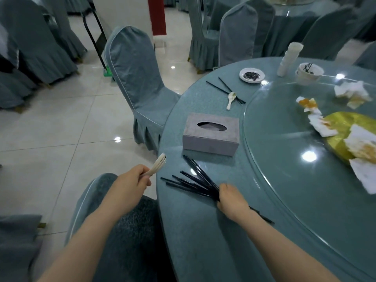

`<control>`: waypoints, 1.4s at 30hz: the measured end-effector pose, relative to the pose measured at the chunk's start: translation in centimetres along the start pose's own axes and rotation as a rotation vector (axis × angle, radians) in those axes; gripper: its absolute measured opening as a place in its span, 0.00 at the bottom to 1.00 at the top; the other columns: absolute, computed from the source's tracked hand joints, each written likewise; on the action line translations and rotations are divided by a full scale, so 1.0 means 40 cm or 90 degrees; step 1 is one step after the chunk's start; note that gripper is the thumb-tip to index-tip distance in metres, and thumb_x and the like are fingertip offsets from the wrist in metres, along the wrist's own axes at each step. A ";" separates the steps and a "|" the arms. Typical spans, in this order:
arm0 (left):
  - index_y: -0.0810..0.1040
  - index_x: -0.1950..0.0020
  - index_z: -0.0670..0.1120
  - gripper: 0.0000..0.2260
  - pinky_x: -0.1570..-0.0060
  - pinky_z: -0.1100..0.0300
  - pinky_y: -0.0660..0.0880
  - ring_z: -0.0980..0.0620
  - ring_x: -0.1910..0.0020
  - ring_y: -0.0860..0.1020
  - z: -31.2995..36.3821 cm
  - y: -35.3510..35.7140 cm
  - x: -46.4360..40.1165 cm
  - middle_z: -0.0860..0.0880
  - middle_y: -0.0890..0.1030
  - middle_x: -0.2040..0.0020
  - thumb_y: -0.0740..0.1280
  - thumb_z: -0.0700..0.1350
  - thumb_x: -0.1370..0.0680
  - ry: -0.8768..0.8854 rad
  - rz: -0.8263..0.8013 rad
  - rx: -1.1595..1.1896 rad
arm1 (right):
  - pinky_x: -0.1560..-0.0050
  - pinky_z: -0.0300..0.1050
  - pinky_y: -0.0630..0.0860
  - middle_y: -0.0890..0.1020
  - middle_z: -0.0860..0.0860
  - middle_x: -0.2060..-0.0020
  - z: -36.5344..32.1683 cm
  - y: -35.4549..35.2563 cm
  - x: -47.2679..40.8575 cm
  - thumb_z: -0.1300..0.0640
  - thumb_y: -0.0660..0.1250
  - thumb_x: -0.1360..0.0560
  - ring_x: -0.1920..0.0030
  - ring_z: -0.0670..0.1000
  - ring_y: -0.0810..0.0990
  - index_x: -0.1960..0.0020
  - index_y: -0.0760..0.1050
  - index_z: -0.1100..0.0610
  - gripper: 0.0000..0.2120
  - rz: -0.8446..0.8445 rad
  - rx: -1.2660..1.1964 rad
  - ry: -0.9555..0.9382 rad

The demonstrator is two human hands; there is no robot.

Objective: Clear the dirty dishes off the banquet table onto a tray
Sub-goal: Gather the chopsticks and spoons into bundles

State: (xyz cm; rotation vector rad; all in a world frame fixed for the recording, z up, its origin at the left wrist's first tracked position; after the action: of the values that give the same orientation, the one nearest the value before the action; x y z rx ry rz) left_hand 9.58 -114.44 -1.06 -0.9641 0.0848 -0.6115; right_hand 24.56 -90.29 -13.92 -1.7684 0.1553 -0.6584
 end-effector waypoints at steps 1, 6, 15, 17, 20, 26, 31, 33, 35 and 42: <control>0.72 0.56 0.58 0.07 0.59 0.54 0.78 0.57 0.59 0.79 -0.003 0.000 0.000 0.58 0.80 0.60 0.60 0.46 0.20 0.000 -0.001 0.003 | 0.46 0.48 0.71 0.75 0.59 0.43 0.001 -0.001 0.006 0.59 0.62 0.24 0.43 0.59 0.74 0.39 0.67 0.62 0.14 -0.017 -0.029 0.004; 0.72 0.56 0.58 0.08 0.58 0.56 0.77 0.58 0.58 0.78 0.008 -0.001 0.003 0.58 0.80 0.59 0.59 0.45 0.20 0.016 -0.017 0.009 | 0.43 0.47 0.72 0.74 0.59 0.41 0.006 0.011 0.039 0.57 0.62 0.23 0.41 0.58 0.73 0.39 0.69 0.61 0.14 -0.056 -0.080 0.010; 0.74 0.51 0.53 0.06 0.55 0.55 0.76 0.57 0.57 0.78 0.015 -0.019 0.023 0.57 0.80 0.58 0.59 0.45 0.19 0.046 -0.019 0.031 | 0.46 0.47 0.70 0.74 0.60 0.40 -0.024 0.027 0.086 0.65 0.58 0.24 0.41 0.58 0.73 0.43 0.66 0.59 0.11 -0.053 -0.026 0.051; 0.74 0.50 0.53 0.06 0.56 0.57 0.75 0.57 0.57 0.78 0.013 -0.021 0.027 0.56 0.80 0.58 0.58 0.45 0.19 0.048 -0.019 0.028 | 0.45 0.45 0.70 0.73 0.59 0.40 -0.013 0.031 0.099 0.63 0.59 0.24 0.41 0.57 0.73 0.40 0.67 0.61 0.13 -0.051 -0.050 0.069; 0.74 0.50 0.52 0.06 0.57 0.57 0.75 0.58 0.57 0.78 0.014 -0.028 0.033 0.56 0.80 0.58 0.58 0.45 0.19 0.054 -0.018 0.028 | 0.48 0.45 0.70 0.73 0.58 0.42 0.001 0.021 0.115 0.63 0.60 0.25 0.43 0.58 0.74 0.42 0.67 0.61 0.12 -0.032 -0.064 0.073; 0.72 0.55 0.57 0.08 0.59 0.60 0.75 0.58 0.58 0.78 0.029 -0.043 0.035 0.57 0.80 0.59 0.58 0.45 0.19 0.083 -0.015 0.007 | 0.62 0.48 0.68 0.75 0.54 0.57 0.023 -0.053 0.130 0.60 0.58 0.23 0.61 0.54 0.72 0.52 0.61 0.56 0.05 0.092 -0.165 0.065; 0.71 0.56 0.59 0.09 0.62 0.63 0.72 0.60 0.59 0.78 0.064 -0.036 0.041 0.57 0.80 0.59 0.59 0.45 0.19 0.115 -0.019 0.005 | 0.63 0.46 0.65 0.74 0.50 0.63 0.060 -0.143 0.127 0.50 0.65 0.23 0.60 0.57 0.75 0.51 0.69 0.57 0.10 0.288 -0.353 0.131; 0.71 0.55 0.58 0.08 0.64 0.64 0.70 0.60 0.60 0.78 0.079 -0.033 0.039 0.58 0.80 0.60 0.58 0.45 0.19 0.123 -0.017 0.004 | 0.63 0.46 0.66 0.76 0.48 0.63 0.076 -0.178 0.123 0.50 0.68 0.25 0.62 0.53 0.74 0.51 0.70 0.57 0.11 0.366 -0.427 0.141; 0.72 0.55 0.57 0.08 0.64 0.65 0.69 0.60 0.60 0.77 0.091 -0.032 0.037 0.58 0.80 0.60 0.58 0.45 0.19 0.129 -0.014 -0.001 | 0.65 0.45 0.69 0.79 0.48 0.65 0.084 -0.204 0.121 0.50 0.70 0.26 0.64 0.51 0.76 0.53 0.70 0.54 0.11 0.422 -0.494 0.127; 0.72 0.51 0.55 0.06 0.65 0.67 0.68 0.60 0.59 0.77 0.109 -0.029 0.028 0.58 0.79 0.59 0.58 0.45 0.19 0.147 -0.007 -0.029 | 0.70 0.38 0.71 0.75 0.46 0.73 0.119 -0.232 0.121 0.50 0.72 0.29 0.72 0.44 0.77 0.63 0.65 0.46 0.15 0.540 -0.605 0.147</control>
State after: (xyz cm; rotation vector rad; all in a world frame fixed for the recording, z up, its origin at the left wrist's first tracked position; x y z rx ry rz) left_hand 11.44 -112.25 2.59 -0.9358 0.2996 -0.7316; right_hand 28.86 -85.48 -4.42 -2.2138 1.4825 -0.1262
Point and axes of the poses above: each hand's wrist, its own x-axis away from the middle knuckle, its own y-axis out of the palm, z = x × y, the point moved 4 cm from there along -x, towards the middle knuckle
